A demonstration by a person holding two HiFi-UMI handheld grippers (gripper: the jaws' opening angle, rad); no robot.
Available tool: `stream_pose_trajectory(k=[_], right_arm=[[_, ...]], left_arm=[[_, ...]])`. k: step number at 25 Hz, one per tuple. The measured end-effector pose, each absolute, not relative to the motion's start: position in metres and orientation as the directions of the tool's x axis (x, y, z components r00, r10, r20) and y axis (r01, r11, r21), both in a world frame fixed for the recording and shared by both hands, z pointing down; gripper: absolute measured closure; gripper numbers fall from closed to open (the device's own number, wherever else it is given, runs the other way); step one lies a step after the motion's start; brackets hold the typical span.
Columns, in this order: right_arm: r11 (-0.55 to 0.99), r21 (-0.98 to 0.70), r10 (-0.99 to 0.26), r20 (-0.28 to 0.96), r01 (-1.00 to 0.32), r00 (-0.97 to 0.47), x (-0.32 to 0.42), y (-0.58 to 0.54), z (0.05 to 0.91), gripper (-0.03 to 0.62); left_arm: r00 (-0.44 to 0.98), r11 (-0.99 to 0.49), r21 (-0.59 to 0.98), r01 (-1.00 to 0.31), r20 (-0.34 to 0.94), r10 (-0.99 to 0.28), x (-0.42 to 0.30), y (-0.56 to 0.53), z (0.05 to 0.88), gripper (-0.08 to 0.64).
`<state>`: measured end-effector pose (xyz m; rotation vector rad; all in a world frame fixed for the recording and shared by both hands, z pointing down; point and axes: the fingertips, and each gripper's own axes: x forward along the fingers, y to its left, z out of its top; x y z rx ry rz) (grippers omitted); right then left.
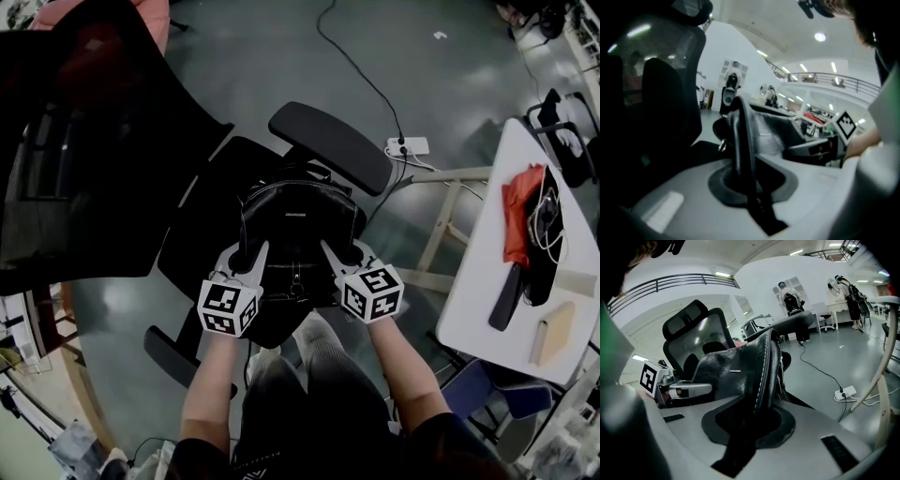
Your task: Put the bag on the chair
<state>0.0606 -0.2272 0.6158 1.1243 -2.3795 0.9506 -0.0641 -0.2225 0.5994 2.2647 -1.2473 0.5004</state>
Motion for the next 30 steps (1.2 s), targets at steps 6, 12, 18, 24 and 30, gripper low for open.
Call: stream_pose_trajectory(k=[6,12,18,24,30], right_arm=[[0.459,-0.425,-0.537,0.567,-0.78,-0.625,0.059,-0.235,0.63,0.528],[0.466,-0.379,-0.54,0.594,-0.8,-0.596,0.057,-0.239,0.638,0.514],[0.447,-0.345,-0.541,0.63,-0.825,-0.557,0.06,-0.246,0.649,0.482],[0.429,-0.313,-0.534,0.669,-0.847,-0.517,0.062,-0.254,0.657,0.453],[0.403,-0.281,-0.545,0.691,-0.871,-0.476,0.067,-0.258,0.662,0.395]], left_arm=[[0.487,-0.419,0.256,-0.871,0.562,-0.669,-0.069,-0.232,0.618,0.491],[0.476,-0.386,0.281,-0.879,0.58,-0.661,-0.076,-0.238,0.63,0.465],[0.454,-0.375,0.262,-0.889,0.6,-0.658,-0.077,-0.247,0.641,0.441],[0.418,-0.316,0.275,-0.908,0.636,-0.649,-0.086,-0.256,0.657,0.375],[0.386,-0.268,0.278,-0.922,0.65,-0.654,-0.095,-0.259,0.666,0.323]])
